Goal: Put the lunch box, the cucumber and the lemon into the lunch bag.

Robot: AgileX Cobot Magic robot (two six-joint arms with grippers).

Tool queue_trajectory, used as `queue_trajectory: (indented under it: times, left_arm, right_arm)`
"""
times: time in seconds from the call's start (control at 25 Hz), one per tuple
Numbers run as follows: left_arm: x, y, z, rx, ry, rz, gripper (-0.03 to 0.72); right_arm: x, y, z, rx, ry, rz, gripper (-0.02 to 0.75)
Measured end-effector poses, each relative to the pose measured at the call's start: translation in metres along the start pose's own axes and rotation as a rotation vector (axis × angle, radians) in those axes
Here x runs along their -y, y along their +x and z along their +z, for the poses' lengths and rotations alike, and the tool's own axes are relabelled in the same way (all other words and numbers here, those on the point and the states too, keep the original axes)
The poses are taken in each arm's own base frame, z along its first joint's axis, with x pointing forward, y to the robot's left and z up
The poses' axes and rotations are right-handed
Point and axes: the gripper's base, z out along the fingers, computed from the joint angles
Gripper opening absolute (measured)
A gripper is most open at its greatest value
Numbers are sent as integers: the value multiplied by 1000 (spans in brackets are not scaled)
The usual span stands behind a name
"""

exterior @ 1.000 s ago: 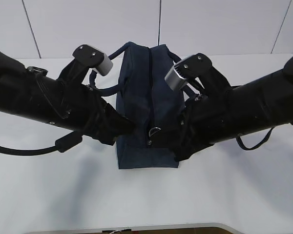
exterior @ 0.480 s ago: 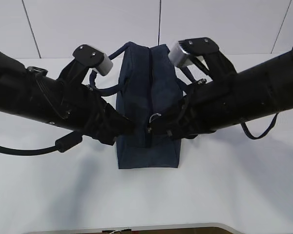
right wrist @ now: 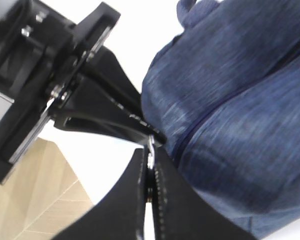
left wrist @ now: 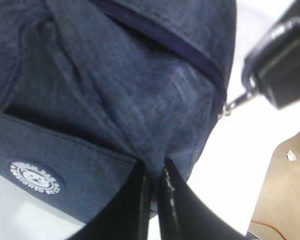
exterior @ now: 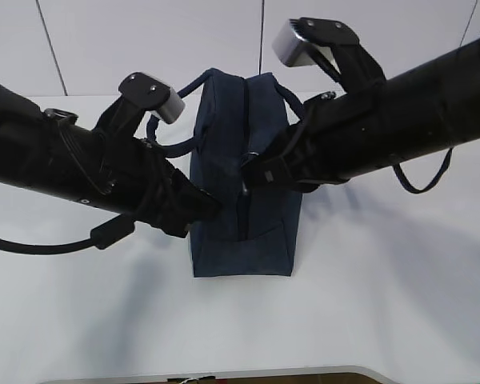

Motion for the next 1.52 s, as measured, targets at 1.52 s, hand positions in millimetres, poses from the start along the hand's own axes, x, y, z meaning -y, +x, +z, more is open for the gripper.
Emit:
queue_trajectory:
  times: [1.52]
  left_arm:
    - [-1, -2, 0, 10, -9, -10, -14]
  right_arm:
    - [37, -64, -27, 65, 191, -7, 5]
